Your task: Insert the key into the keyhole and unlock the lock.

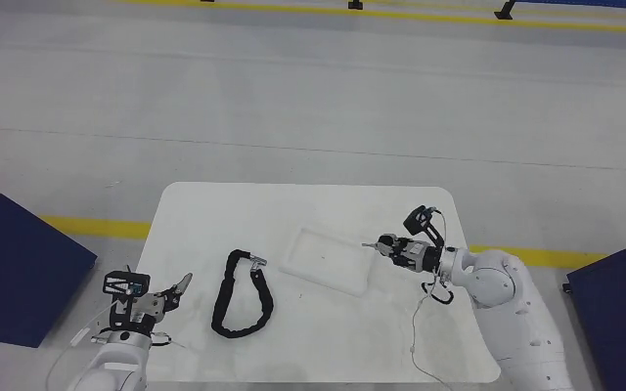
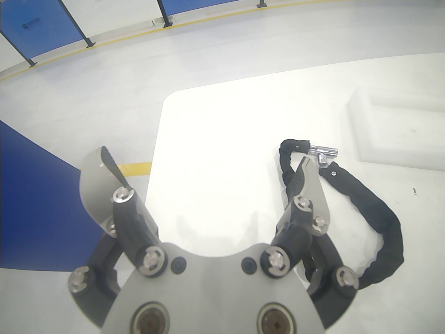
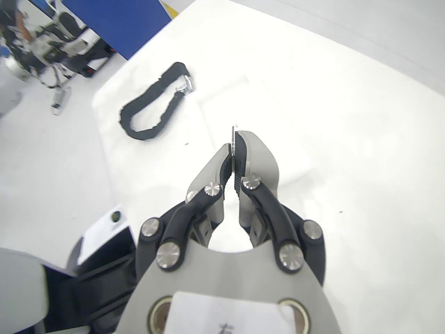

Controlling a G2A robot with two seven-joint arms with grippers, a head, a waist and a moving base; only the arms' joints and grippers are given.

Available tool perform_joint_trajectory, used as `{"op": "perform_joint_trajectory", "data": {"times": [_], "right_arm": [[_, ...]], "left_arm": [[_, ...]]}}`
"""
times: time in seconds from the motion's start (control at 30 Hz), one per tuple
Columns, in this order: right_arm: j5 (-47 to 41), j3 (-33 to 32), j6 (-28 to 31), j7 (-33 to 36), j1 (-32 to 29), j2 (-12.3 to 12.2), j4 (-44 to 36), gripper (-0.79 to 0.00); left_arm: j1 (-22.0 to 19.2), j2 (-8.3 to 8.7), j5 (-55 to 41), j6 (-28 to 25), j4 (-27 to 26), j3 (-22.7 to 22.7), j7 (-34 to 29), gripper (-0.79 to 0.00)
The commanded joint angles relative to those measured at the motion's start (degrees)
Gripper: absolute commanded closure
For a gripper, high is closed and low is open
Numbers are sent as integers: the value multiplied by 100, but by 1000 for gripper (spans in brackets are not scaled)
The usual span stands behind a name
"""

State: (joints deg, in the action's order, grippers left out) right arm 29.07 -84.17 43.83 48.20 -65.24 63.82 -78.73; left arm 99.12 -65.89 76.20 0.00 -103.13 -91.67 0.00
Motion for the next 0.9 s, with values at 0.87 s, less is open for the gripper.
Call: {"op": "perform_joint_trajectory", "data": {"times": [0.87], "right_arm": [[-3923, -221, -310, 1537, -674, -488, -66, 0]], "left_arm": [[-670, 89, 757, -966, 21, 12, -583, -785]]}}
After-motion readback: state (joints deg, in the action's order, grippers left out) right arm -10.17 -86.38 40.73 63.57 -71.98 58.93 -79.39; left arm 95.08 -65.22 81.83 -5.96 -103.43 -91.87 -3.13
